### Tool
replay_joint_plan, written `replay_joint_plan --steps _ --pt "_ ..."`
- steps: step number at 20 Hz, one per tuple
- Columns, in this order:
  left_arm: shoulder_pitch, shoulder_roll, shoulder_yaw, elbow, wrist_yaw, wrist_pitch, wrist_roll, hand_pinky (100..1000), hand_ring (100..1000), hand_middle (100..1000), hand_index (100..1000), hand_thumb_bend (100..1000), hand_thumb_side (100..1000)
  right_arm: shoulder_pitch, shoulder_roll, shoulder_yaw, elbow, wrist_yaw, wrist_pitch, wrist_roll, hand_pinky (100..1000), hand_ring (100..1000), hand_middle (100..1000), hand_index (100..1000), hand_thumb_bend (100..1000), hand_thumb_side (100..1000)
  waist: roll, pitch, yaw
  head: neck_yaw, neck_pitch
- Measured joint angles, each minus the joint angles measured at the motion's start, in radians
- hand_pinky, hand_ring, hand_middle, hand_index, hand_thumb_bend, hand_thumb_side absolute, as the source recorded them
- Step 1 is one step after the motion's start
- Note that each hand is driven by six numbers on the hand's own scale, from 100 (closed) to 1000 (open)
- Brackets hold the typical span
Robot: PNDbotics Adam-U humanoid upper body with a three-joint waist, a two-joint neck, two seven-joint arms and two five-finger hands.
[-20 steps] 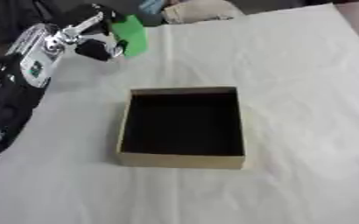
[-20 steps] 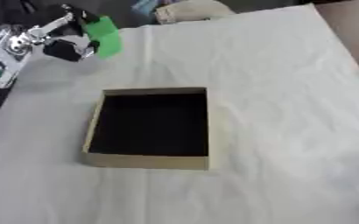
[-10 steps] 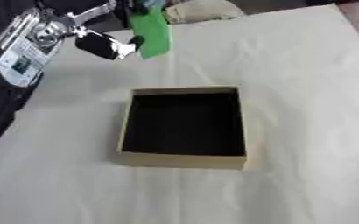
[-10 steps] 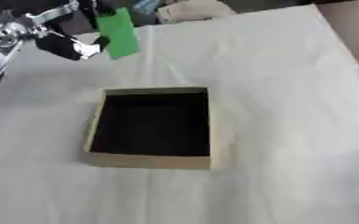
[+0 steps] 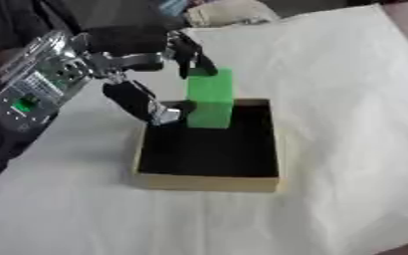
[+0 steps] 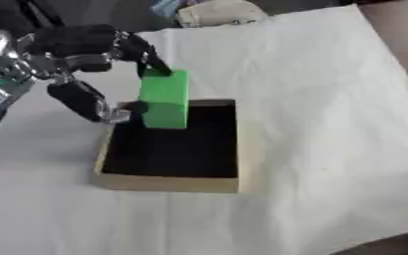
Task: Pick up objects on the table and place them in the box.
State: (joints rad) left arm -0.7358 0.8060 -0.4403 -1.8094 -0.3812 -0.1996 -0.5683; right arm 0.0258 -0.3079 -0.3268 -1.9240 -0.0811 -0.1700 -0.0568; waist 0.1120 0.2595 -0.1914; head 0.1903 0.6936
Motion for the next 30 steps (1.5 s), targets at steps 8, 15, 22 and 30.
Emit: replay_joint_plan --steps 8,15,22,30 --pt "0.033 -0.046 -0.032 0.101 -0.118 0.005 0.042 710 625 613 859 100 463 -0.001 0.0 0.0 0.0 0.0 0.0 0.0 809 844 787 893 100 654 -0.003 0.002 0.0 -0.006 -0.001" --pt "0.063 -0.073 -0.046 0.141 -0.199 -0.011 0.083 773 760 770 919 246 618 -0.006 0.0 0.0 0.0 0.0 0.0 0.0 809 844 787 893 100 653 -0.003 0.005 -0.001 -0.009 -0.007" --pt "0.125 -0.075 -0.01 0.101 -0.294 -0.015 0.154 806 803 815 939 433 747 -0.007 0.0 -0.001 0.0 0.0 0.0 0.0 809 845 787 892 100 652 -0.011 0.005 0.006 -0.012 -0.01" --pt "0.243 -0.085 0.125 -0.039 -0.229 0.046 0.273 782 737 750 931 194 698 -0.008 0.003 -0.006 0.0 0.0 -0.001 -0.001 809 845 788 892 100 652 -0.018 0.011 0.024 -0.018 -0.015"
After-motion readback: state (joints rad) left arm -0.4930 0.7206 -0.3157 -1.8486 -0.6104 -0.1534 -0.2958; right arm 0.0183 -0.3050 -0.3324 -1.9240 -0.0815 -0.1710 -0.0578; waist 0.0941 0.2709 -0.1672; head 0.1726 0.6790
